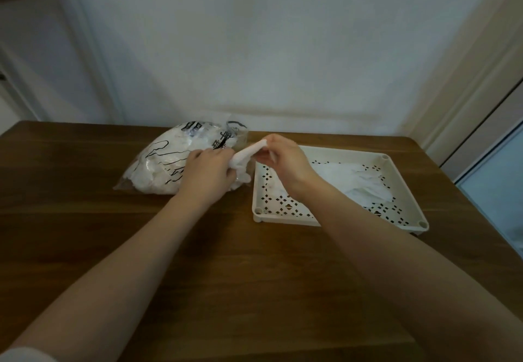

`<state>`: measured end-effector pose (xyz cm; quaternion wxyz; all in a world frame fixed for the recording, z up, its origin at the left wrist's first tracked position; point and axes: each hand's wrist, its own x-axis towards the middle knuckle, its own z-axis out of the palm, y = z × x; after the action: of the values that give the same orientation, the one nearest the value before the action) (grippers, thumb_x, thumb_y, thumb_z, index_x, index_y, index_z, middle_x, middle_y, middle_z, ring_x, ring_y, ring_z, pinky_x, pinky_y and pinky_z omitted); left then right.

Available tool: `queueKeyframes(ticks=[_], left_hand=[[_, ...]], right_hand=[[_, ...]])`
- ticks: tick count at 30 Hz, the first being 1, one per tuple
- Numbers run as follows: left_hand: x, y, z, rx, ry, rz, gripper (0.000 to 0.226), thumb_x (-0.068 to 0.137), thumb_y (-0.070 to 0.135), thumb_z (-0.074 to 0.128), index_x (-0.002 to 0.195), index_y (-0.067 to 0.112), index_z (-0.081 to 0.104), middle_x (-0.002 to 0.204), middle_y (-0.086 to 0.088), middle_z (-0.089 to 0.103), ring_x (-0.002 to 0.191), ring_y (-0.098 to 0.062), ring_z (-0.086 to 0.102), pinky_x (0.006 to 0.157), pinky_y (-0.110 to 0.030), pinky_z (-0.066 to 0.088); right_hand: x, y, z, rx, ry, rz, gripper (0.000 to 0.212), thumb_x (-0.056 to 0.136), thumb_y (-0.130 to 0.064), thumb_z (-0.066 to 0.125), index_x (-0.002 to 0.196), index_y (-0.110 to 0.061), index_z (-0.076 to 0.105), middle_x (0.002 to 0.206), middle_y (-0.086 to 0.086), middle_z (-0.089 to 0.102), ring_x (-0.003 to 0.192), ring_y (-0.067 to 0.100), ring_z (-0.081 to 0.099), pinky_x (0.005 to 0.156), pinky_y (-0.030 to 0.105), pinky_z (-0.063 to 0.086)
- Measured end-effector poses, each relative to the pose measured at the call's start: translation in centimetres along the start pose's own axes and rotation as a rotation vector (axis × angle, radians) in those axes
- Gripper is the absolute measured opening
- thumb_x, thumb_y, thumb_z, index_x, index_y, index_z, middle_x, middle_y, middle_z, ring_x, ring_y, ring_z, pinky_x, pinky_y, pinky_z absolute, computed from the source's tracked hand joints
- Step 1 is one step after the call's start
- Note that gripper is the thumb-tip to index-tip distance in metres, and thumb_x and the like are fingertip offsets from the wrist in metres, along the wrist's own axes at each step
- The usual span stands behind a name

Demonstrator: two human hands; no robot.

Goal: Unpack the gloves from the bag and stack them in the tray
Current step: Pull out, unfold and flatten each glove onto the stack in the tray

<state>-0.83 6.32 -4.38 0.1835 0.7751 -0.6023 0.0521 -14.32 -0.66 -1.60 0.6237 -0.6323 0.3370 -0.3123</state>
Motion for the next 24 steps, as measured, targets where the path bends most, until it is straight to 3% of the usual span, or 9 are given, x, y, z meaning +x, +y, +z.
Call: queueKeyframes(ticks=[4,7,10,12,15,18,21,23,24], left_hand=[[0.1,0.2,-0.7,0.077,-0.057,-0.041,0.018,0.094,0.027,0.045,0.104,0.015,0.054,0.09,-0.002,0.06,0.075,-0.018,0.044,0.081,-0.033,0.035],[0.0,0.4,-0.8,0.145,-0.157,-0.052,0.026,0.094,0.028,0.044,0.115,0.015,0.052,0.095,-0.003,0.062,0.089,-0.023,0.056,0.087,-0.034,0.036],[0.2,0.7,-0.8,0.092,-0.241,-0.106,0.042,0.085,0.033,0.057,0.122,0.019,0.045,0.107,-0.002,0.062,0.104,-0.023,0.056,0.095,-0.037,0.033],[0.4,1.5,-1.0,-0.014,-0.241,-0.11,0.065,0.08,0.04,0.064,0.135,0.021,0.035,0.128,-0.004,0.054,0.119,-0.024,0.048,0.103,-0.042,0.03],[0.1,4.0,-2.1,-0.202,-0.127,0.056,0.086,0.078,0.043,0.066,0.147,0.023,0.018,0.151,-0.001,0.028,0.139,-0.021,0.023,0.115,-0.043,0.017],[-0.2,6.4,-3.1,-0.498,-0.083,0.11,0.071,0.081,0.041,0.067,0.141,0.02,0.035,0.134,0.006,0.045,0.123,-0.012,0.04,0.104,-0.034,0.034],[-0.1,7.4,-3.3,-0.664,-0.123,0.063,0.031,0.089,0.036,0.058,0.104,0.009,0.062,0.098,0.0,0.066,0.086,-0.019,0.061,0.079,-0.039,0.052],[0.2,7.5,-3.5,-0.865,-0.165,-0.04,0.023,0.09,0.032,0.057,0.09,0.01,0.064,0.083,-0.002,0.066,0.072,-0.014,0.062,0.065,-0.031,0.052],[0.4,7.7,-3.7,-0.942,-0.208,-0.082,0.019,0.09,0.029,0.057,0.087,0.012,0.064,0.08,0.001,0.065,0.068,-0.009,0.061,0.063,-0.024,0.049]], right_hand=[[0.0,-1.4,-1.5,0.392,0.183,-0.007,0.031,0.096,-0.003,0.036,0.07,-0.009,0.051,0.074,0.006,0.059,0.072,0.019,0.058,0.082,0.039,0.052],[0.3,-2.1,-3.1,0.545,0.344,0.054,0.028,0.093,-0.008,0.042,0.067,-0.007,0.053,0.066,0.005,0.055,0.064,0.019,0.053,0.063,0.029,0.047],[-0.1,-2.4,-4.7,0.551,0.407,0.166,0.023,0.088,-0.014,0.047,0.066,-0.011,0.051,0.058,0.005,0.052,0.059,0.022,0.052,0.051,0.021,0.044],[-0.7,-2.2,-5.6,0.533,0.364,0.21,0.015,0.087,-0.017,0.051,0.075,-0.009,0.057,0.064,0.006,0.056,0.064,0.023,0.057,0.061,0.025,0.05],[-1.2,-1.8,-6.5,0.506,0.287,0.209,0.005,0.087,-0.018,0.052,0.088,-0.013,0.052,0.077,0.007,0.049,0.08,0.026,0.05,0.073,0.036,0.046],[-1.9,-1.8,-6.9,0.576,0.191,0.204,0.007,0.092,-0.021,0.047,0.09,-0.014,0.05,0.084,0.012,0.053,0.082,0.028,0.056,0.071,0.037,0.053],[-2.5,-2.0,-8.2,0.625,0.165,0.206,0.021,0.096,-0.019,0.04,0.085,-0.009,0.055,0.075,0.008,0.062,0.069,0.022,0.063,0.058,0.028,0.055],[-3.0,-2.1,-9.7,0.521,0.186,0.24,0.025,0.096,-0.014,0.038,0.076,-0.011,0.053,0.063,0.002,0.058,0.062,0.017,0.057,0.057,0.026,0.051],[-3.3,-2.0,-10.4,0.354,0.211,0.268,0.025,0.095,-0.012,0.039,0.075,-0.01,0.054,0.061,0.003,0.056,0.063,0.017,0.054,0.059,0.027,0.05]])
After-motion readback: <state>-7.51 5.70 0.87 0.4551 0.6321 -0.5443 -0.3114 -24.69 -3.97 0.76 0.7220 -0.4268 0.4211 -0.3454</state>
